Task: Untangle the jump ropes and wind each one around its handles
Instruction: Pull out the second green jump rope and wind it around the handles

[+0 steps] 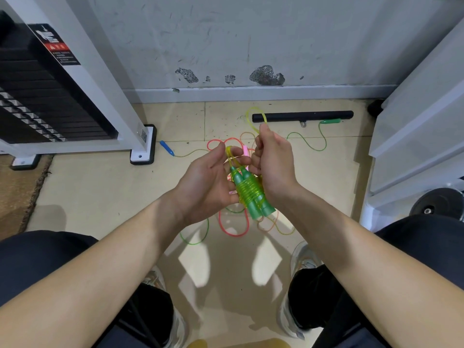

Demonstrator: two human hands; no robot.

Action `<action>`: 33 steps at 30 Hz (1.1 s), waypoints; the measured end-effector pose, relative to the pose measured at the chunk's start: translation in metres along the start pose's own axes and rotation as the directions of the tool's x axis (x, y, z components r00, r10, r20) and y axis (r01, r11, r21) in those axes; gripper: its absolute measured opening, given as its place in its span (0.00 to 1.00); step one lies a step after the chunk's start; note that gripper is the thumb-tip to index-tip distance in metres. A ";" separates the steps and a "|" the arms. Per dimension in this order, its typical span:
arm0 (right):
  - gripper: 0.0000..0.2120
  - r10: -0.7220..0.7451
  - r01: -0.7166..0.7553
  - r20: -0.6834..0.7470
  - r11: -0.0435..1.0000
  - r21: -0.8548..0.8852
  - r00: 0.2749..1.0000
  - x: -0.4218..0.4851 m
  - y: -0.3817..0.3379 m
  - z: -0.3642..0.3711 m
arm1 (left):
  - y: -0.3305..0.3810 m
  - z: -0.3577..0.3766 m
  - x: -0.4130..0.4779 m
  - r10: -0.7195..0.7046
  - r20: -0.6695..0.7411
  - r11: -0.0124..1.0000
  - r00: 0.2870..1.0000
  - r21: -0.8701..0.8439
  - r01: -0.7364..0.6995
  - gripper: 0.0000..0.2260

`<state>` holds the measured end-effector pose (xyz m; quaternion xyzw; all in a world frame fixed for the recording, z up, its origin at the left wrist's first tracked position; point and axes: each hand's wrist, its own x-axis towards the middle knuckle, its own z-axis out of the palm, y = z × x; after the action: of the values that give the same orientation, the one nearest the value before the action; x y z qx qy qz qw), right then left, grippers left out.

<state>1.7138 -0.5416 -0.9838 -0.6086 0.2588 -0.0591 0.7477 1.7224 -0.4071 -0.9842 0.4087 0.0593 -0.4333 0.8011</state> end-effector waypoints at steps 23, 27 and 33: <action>0.23 -0.105 0.111 0.050 0.985 -0.136 0.993 -0.004 0.003 -0.008 | 0.008 -0.011 -0.001 -0.038 0.125 0.996 0.991 0.088 0.027 0.22; 0.25 -0.192 0.188 0.014 0.943 -0.274 0.981 -0.001 0.009 -0.005 | 0.012 -0.009 -0.002 -0.033 0.109 0.989 0.993 0.145 0.017 0.16; 0.18 -0.245 0.238 0.022 0.911 -0.336 0.969 -0.005 0.011 -0.005 | 0.015 -0.013 -0.004 0.040 0.052 0.961 0.998 0.272 -0.053 0.17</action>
<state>1.7050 -0.5416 -0.9933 -0.7540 0.1956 -0.1124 0.6170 1.7346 -0.3913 -0.9817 0.5065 -0.0289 -0.4277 0.7482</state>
